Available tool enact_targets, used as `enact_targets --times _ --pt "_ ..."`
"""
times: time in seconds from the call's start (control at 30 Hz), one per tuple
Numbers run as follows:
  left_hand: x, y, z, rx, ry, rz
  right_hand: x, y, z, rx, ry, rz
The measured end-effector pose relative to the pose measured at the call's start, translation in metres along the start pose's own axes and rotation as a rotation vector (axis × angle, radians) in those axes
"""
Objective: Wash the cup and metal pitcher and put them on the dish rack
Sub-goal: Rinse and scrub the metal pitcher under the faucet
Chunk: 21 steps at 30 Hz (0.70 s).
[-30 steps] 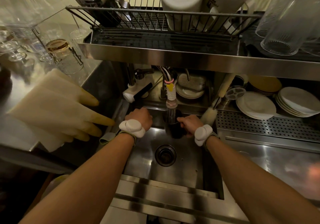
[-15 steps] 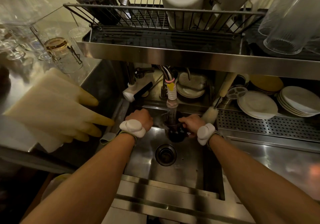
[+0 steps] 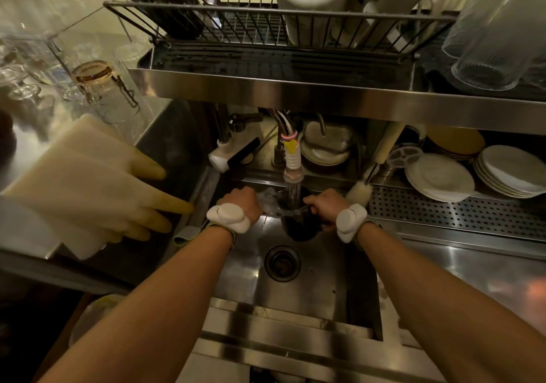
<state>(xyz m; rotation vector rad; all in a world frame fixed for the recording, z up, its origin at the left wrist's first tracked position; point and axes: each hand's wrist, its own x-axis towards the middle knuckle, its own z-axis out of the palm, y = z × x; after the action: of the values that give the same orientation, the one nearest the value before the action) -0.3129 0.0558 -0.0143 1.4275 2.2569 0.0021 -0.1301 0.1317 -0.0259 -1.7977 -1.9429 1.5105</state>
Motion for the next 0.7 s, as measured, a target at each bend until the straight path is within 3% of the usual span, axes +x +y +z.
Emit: enact_targets --times 0.7 --pt "-0.001 0.001 0.013 0.015 -0.035 0.081 0.001 0.014 0.008 0.036 0.039 0.058"
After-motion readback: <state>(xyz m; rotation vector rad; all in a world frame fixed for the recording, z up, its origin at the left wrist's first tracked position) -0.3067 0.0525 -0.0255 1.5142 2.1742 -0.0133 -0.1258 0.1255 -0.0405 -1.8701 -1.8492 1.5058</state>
